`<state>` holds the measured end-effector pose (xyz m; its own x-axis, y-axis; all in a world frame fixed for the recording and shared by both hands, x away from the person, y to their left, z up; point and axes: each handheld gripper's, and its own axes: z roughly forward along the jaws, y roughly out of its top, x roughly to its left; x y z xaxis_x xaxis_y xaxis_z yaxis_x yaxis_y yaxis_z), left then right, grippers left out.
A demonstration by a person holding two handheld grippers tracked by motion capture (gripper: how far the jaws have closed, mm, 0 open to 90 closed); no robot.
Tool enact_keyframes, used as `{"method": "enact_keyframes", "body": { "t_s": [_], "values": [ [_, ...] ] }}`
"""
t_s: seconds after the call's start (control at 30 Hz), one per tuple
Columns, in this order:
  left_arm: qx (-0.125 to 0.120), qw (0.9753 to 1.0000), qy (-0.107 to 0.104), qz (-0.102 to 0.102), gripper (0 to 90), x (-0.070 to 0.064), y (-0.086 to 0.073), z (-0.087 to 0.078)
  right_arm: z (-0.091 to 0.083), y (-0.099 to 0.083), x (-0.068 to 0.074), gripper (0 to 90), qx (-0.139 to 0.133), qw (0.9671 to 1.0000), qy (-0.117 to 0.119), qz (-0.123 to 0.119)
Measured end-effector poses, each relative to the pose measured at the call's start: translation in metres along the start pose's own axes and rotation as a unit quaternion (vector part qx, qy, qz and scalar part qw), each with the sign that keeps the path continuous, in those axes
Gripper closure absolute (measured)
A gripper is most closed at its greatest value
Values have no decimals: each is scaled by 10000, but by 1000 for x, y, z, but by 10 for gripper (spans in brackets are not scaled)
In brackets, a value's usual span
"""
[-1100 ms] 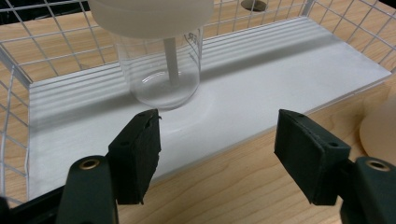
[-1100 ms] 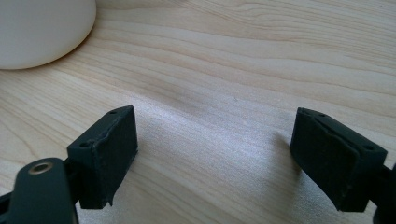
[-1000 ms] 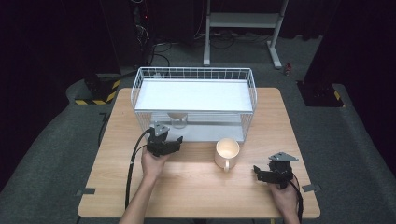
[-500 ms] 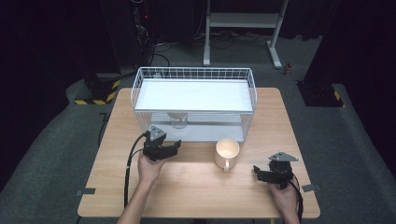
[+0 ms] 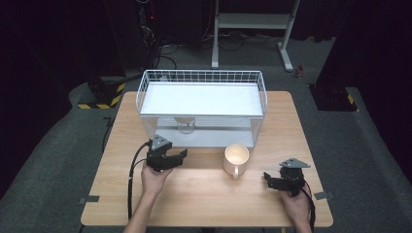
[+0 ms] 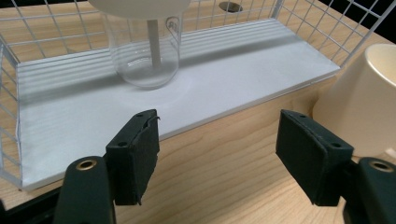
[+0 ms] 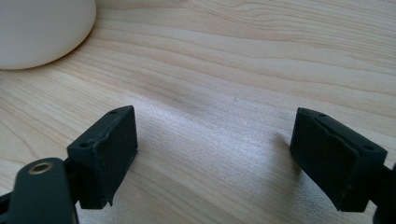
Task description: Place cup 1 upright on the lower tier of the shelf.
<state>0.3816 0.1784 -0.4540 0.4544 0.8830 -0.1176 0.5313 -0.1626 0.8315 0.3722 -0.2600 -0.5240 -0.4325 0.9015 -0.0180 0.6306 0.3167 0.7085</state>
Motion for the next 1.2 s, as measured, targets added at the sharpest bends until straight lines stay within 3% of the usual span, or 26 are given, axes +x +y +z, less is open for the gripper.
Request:
{"method": "enact_keyframes", "body": {
  "t_s": [0.9, 1.2],
  "values": [
    [-100, 9999, 17, -16, 302, -2, -17, -21, 0, 0, 0, 150, -1, 10000, -1, -2],
    [-99, 9999, 114, 19, 303, -3, -27, -27, 0, 0, 0, 150, -1, 10000, -1, -2]
  ]
}}
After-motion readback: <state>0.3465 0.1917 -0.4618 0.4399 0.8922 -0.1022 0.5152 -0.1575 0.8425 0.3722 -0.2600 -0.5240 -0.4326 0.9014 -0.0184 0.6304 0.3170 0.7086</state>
